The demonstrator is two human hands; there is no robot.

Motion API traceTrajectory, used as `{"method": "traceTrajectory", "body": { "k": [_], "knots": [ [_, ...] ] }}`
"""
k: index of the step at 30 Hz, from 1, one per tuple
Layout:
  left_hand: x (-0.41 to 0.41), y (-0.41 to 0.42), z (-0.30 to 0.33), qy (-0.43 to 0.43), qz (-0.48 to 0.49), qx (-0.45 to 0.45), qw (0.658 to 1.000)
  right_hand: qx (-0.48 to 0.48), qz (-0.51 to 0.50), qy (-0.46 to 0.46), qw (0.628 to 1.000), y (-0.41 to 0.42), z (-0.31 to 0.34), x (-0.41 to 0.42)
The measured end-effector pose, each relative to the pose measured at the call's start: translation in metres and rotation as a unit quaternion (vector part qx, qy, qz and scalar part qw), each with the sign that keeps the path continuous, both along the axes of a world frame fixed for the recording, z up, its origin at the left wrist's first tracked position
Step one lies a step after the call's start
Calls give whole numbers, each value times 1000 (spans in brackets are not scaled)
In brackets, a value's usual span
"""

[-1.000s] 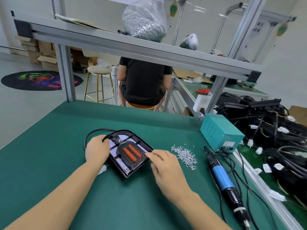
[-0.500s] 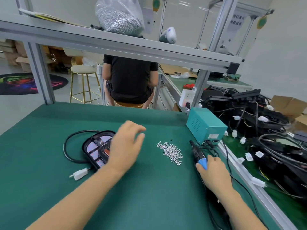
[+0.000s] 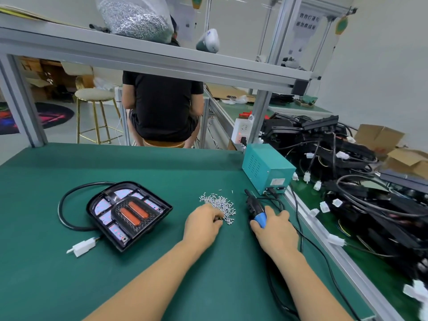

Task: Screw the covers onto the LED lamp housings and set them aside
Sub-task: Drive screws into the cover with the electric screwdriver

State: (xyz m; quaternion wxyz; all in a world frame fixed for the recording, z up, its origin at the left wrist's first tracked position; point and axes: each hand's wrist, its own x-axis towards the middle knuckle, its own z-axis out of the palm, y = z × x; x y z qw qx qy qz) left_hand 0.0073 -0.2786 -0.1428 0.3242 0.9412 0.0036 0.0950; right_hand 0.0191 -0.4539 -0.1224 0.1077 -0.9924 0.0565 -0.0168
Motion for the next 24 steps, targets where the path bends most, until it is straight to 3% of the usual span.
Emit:
{"method": "traceTrajectory", "body": {
  "k": [8,14,20,22,24],
  "knots": [
    [7,-7,7,-24,-22,104,994,-15,-2,24,1000,-1,2,0],
    [9,-4,5,-26,-14,86,996,4,-4,35,999,-3,-1,3],
    [14,1,8,-36,-69,163,983,7,-5,34,999,-4,-1,3],
    [12,1,7,-47,-76,129,988,17,-6,52,999,-6,1,4],
    [6,1,8,-41,-48,3,998,44,0,76,996,-12,5,7]
  ]
}}
